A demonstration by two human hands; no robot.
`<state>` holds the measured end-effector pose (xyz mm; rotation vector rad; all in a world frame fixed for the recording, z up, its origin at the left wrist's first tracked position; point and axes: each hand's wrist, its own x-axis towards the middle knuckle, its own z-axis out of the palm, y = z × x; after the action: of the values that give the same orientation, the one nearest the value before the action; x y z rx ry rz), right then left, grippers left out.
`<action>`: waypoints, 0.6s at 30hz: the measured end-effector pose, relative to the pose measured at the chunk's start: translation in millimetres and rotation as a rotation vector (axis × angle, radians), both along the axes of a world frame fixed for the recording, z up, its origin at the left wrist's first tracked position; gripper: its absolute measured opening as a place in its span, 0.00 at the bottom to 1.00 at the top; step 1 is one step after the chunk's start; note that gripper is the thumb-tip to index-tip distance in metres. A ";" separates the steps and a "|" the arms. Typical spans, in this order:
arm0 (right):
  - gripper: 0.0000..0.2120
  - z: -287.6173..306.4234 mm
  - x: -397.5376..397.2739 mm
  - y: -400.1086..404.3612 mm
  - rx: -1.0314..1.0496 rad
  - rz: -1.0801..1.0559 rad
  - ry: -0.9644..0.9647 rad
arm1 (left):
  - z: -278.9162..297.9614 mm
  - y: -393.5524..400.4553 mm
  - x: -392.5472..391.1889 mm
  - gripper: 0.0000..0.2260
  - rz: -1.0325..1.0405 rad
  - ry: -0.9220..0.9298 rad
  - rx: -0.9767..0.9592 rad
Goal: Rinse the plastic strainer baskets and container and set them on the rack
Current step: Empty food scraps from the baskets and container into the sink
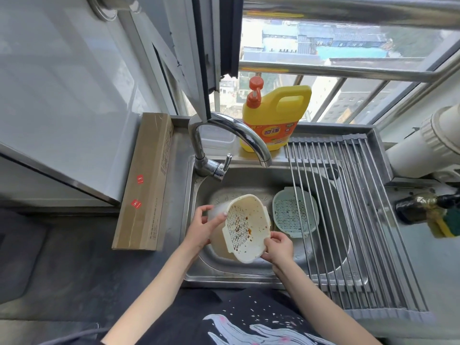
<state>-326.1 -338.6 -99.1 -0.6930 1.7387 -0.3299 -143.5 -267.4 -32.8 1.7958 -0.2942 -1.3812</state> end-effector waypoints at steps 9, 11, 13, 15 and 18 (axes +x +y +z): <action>0.10 16.5 18.1 10.9 0.124 -0.065 -0.146 | -1.5 9.5 11.9 0.52 -0.045 0.076 -0.049; 0.10 20.0 18.1 9.8 0.139 -0.089 -0.171 | -2.0 10.6 12.8 0.48 -0.026 0.075 -0.031; 0.10 23.2 16.4 8.1 0.139 -0.137 -0.194 | -3.3 10.1 12.6 0.38 0.035 0.061 -0.010; 0.10 26.5 13.6 5.4 0.118 -0.189 -0.198 | -6.7 9.9 12.3 0.32 0.108 -0.004 0.016; 0.10 32.6 9.3 3.0 0.101 -0.267 -0.197 | -6.8 12.0 10.1 0.34 0.104 -0.152 0.029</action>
<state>-316.8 -335.6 -66.5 -0.3428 1.6470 -0.4744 -133.5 -255.4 -39.5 1.9167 -0.2586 -1.1848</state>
